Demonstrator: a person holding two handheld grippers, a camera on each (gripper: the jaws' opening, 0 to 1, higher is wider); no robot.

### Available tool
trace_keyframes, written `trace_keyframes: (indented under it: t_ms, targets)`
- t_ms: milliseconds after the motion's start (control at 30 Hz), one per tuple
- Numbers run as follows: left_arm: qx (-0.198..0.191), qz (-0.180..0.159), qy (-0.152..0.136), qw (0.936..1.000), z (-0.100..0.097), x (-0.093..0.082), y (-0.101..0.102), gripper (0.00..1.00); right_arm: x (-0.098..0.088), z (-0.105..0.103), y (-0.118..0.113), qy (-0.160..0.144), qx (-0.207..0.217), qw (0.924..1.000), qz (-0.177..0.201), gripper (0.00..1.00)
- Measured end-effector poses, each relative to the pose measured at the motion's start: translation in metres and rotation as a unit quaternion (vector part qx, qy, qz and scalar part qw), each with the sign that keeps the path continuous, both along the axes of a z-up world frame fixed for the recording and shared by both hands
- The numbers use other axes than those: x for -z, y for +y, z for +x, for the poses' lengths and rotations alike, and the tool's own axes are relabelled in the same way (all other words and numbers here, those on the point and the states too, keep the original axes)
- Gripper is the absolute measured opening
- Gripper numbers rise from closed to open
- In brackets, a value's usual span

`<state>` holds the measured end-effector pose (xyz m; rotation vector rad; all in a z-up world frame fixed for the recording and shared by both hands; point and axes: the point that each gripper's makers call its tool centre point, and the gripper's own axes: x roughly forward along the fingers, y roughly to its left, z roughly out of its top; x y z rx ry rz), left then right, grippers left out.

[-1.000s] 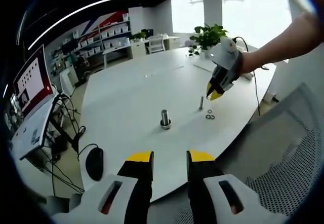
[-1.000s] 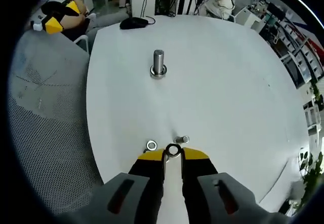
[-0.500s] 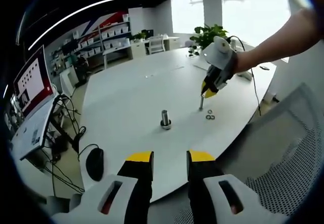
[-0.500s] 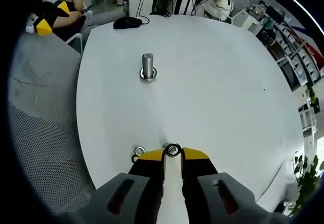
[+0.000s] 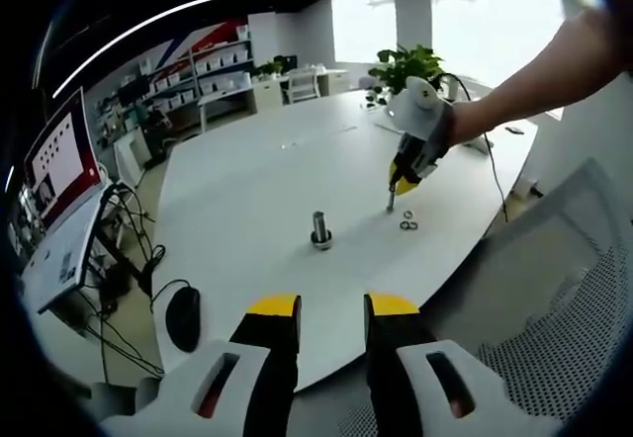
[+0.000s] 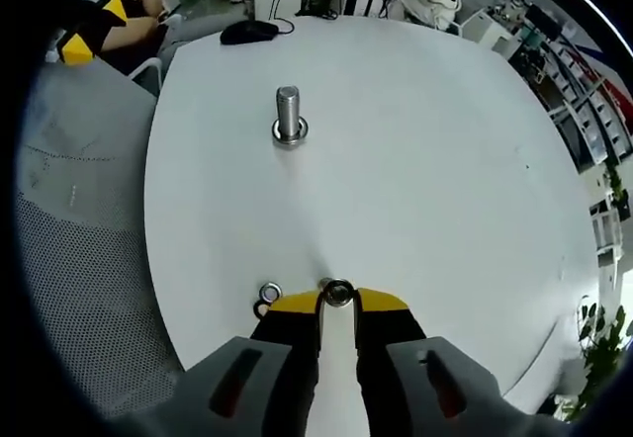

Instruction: Place the washer onto the threaded stud by aligning its center hole with the stud, sliding it down to the base, and recovering from edge contact or off-axis alignment until the washer reaches the visible bottom stop.

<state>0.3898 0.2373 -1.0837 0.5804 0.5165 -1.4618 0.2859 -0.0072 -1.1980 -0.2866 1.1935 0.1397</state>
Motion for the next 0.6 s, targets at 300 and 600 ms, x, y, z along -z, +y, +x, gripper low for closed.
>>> trace_keyframes:
  t_ms: [300, 600]
  targets:
    - [0.008, 0.008, 0.002, 0.9999, -0.002, 0.004, 0.001, 0.23, 0.023, 0.002, -0.005, 0.027, 0.006, 0.9996, 0.004, 0.15]
    - [0.009, 0.015, 0.008, 0.9998, -0.004, 0.006, 0.001, 0.21, 0.033, -0.004, -0.009, 0.045, 0.026, 0.9985, 0.017, 0.15]
